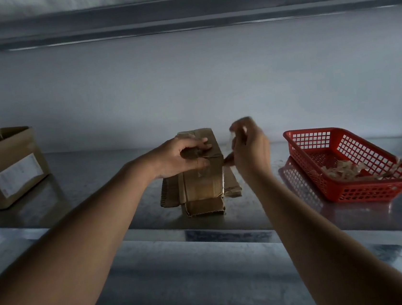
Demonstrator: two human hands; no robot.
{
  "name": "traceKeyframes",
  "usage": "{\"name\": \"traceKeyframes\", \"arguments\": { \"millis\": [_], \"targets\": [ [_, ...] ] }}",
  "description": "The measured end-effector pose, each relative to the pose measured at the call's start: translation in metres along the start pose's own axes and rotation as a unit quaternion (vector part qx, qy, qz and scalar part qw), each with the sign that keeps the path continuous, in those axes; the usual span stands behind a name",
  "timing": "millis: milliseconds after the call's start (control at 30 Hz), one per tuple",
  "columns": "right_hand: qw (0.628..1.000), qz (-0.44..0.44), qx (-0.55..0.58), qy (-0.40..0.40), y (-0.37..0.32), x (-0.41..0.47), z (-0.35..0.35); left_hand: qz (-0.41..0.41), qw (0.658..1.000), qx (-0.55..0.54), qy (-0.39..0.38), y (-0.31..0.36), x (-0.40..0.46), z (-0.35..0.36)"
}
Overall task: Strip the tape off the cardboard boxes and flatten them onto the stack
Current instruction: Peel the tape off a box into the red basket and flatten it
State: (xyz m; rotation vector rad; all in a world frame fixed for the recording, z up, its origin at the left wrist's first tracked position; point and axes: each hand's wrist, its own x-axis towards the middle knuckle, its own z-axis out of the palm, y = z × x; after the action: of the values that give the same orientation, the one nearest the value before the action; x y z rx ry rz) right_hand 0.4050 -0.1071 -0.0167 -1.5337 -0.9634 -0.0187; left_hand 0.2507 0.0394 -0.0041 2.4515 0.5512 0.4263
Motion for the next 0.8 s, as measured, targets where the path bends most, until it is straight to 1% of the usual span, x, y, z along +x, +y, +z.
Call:
{"name": "traceKeyframes", "arguments": {
  "millis": [67, 167, 233, 300, 400, 500, 633, 700, 800],
  "targets": [
    [0.999, -0.013, 0.028, -0.015, -0.019, 0.016, -0.009, 0.004, 1.0, 0.006, -0.014, 0.003, 0.003, -0.002],
    [0.997, -0.046, 0.022, -0.055, -0.034, 0.03, -0.013, 0.0, 0.999, 0.028, -0.038, 0.013, 0.006, -0.004],
    [0.997, -0.053, 0.006, -0.063, -0.027, 0.03, -0.007, -0.006, 0.999, 0.027, -0.021, 0.013, 0.007, -0.001],
    [0.996, -0.057, -0.025, -0.058, -0.013, 0.027, -0.001, -0.007, 1.0, 0.024, -0.005, 0.011, 0.006, 0.002],
    [0.997, -0.04, -0.059, -0.038, -0.002, 0.025, -0.002, -0.007, 1.0, 0.02, -0.003, 0.007, 0.002, 0.002],
    [1.0, -0.012, -0.027, 0.004, -0.003, 0.018, -0.009, -0.002, 1.0, -0.008, -0.012, 0.008, 0.0, 0.003],
    [0.999, -0.024, -0.001, 0.041, -0.005, 0.009, -0.008, -0.014, 0.998, -0.063, -0.014, 0.007, 0.0, 0.003],
    [0.999, -0.012, 0.001, 0.033, -0.005, 0.007, -0.005, -0.024, 0.996, -0.083, -0.022, 0.009, 0.0, 0.0],
    [0.998, -0.024, -0.057, 0.012, -0.008, 0.004, -0.002, -0.024, 0.996, -0.088, -0.025, 0.003, 0.004, 0.0]
  ]
}}
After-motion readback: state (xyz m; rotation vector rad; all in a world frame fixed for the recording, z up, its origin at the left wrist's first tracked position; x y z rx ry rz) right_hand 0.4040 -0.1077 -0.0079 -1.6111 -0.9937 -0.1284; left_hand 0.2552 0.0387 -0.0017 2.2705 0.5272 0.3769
